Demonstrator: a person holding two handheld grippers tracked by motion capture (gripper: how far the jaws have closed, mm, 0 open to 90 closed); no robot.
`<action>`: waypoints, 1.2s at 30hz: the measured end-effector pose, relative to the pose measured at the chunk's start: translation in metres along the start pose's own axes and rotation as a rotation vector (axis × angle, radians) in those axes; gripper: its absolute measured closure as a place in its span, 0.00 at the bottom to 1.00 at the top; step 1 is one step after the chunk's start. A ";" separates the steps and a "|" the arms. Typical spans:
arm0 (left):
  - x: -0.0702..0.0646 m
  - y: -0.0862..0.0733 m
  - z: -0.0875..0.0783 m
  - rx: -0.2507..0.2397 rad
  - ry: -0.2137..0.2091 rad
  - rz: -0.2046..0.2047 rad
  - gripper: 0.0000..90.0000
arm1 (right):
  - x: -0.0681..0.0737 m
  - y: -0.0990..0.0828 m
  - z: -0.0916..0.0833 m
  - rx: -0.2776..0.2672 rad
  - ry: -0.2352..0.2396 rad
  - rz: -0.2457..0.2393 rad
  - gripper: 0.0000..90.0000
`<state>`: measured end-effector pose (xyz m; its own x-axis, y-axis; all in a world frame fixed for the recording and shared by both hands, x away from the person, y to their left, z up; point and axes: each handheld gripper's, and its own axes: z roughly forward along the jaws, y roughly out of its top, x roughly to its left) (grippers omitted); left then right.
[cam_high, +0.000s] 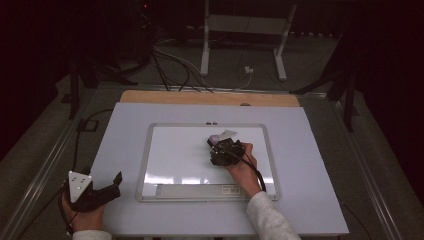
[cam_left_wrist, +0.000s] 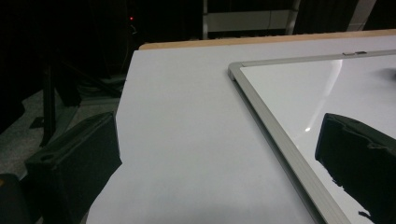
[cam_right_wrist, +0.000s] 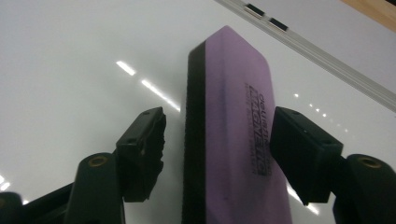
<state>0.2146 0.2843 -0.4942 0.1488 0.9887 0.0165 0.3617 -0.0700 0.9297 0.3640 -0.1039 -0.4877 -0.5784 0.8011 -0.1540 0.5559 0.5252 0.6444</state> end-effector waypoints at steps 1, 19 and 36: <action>0.000 0.000 0.000 0.001 0.000 0.000 0.01 | -0.001 0.000 0.000 -0.001 -0.003 0.007 0.43; 0.000 0.000 -0.001 -0.002 0.003 0.003 0.01 | -0.011 0.001 -0.001 0.005 -0.061 0.040 0.66; 0.000 0.000 -0.001 -0.002 0.003 0.005 0.01 | -0.013 0.005 -0.013 -0.071 -0.012 0.108 0.71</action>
<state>0.2142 0.2842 -0.4937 0.1475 0.9888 0.0219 0.3591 -0.0742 0.9303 0.3666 -0.1158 -0.4732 -0.5100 0.8555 -0.0896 0.5704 0.4143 0.7093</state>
